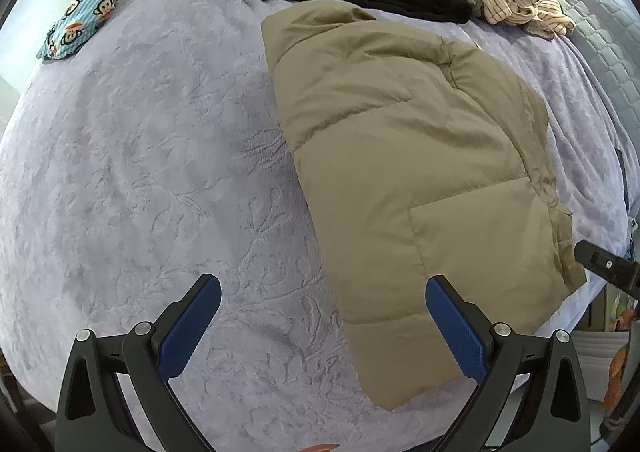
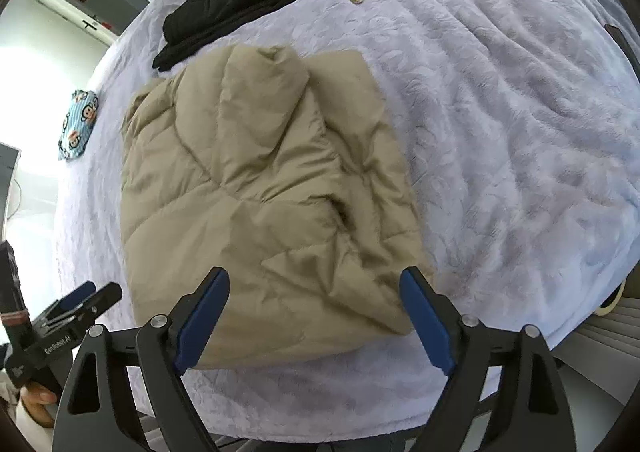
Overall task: Fold large clothes
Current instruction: 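Release the folded jacket and hold both tools open above it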
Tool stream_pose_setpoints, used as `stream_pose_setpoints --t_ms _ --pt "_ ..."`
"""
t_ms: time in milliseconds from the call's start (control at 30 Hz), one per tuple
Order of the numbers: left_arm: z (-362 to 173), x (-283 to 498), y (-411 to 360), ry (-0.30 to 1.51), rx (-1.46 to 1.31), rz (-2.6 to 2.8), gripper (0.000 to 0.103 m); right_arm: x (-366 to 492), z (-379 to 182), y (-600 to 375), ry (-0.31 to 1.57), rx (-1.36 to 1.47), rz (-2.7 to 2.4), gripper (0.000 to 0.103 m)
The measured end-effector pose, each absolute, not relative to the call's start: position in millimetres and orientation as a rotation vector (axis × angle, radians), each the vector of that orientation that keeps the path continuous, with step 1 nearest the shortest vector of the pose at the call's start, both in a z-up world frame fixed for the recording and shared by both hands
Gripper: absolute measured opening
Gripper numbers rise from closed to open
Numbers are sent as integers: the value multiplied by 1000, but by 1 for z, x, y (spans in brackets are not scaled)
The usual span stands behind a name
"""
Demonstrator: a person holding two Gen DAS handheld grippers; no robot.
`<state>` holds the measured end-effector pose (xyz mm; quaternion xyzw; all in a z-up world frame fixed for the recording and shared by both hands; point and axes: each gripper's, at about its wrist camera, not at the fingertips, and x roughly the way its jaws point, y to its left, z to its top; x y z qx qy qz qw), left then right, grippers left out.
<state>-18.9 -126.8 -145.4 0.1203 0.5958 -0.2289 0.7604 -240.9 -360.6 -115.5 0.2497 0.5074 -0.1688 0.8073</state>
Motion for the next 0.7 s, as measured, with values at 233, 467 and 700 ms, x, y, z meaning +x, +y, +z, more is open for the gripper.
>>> stream_pose_setpoints --t_ms 233,467,700 --pt "-143 -9 -133 1334 224 -412 102 -220 -116 -387 1139 488 -351 89" --pt "-142 -3 -148 1348 206 -382 102 -193 -122 -415 1195 506 -253 89" --pt "-150 2 -165 1371 206 -381 102 -179 -139 -444 1249 520 -208 103"
